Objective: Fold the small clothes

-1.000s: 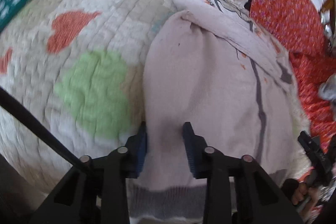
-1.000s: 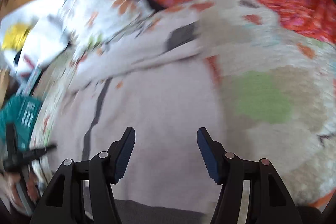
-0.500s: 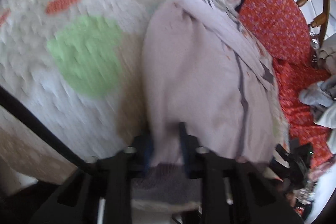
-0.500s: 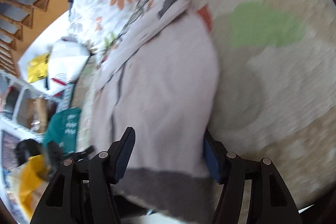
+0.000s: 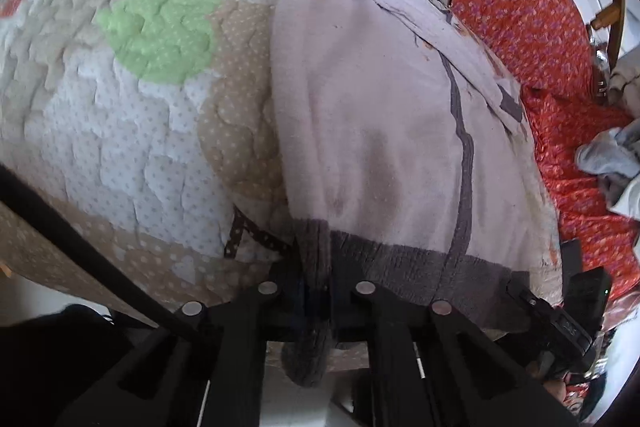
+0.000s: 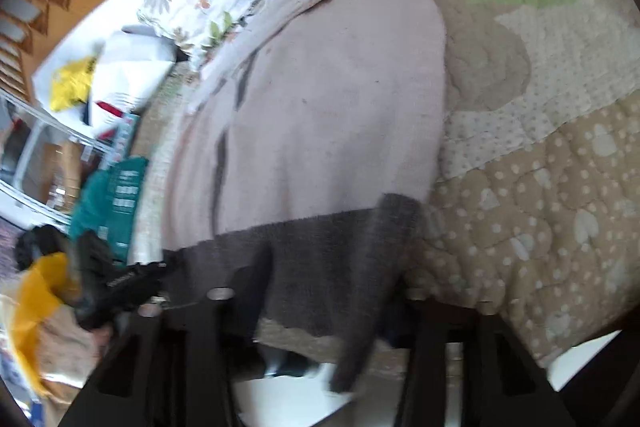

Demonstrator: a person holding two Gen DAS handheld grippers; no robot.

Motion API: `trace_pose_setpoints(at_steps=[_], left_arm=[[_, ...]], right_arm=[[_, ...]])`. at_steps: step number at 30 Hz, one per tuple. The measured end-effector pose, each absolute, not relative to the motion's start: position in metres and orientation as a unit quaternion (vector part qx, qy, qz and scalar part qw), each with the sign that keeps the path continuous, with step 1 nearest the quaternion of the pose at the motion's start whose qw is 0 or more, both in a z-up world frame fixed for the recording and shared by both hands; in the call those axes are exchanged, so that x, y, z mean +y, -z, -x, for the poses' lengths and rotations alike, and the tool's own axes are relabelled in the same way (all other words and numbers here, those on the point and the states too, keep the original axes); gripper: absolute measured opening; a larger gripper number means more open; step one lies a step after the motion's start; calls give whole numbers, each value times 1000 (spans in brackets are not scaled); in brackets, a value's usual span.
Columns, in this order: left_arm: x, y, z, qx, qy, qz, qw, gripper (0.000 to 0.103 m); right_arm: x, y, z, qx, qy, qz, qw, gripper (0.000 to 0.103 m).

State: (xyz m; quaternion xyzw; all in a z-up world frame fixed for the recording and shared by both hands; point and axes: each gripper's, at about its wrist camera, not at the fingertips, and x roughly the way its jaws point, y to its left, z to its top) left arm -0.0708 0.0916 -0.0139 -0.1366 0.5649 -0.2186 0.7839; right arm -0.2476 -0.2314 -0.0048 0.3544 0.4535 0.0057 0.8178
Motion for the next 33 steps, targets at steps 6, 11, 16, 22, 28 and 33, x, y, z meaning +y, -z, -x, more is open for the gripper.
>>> trace_pose_setpoints(at_steps=[6,11,16,22,28,33], left_arm=[[114,-25,78,533,207,140,808,6],[132,-57,126,512,230,126,818,6],[139,-54,158,517,229,112,817,6],[133,-67,102,509,222,138,820,6],[83,-94,-9,476,215,137,842,6],[46,-84,-91,472,198,136,848,6]], right_arm=[[-245,-9,259,439,-24,-391,809,6],[-235,-34,302,448,-75,-401,796,6],[-233,-30,327,466,-83,-394,788,6],[-256,-59,288,421,-89,-400,809,6],[-295,-102,186,349,-58,-399,846,6],[-321,-90,115,348,-8,-398,849,6]])
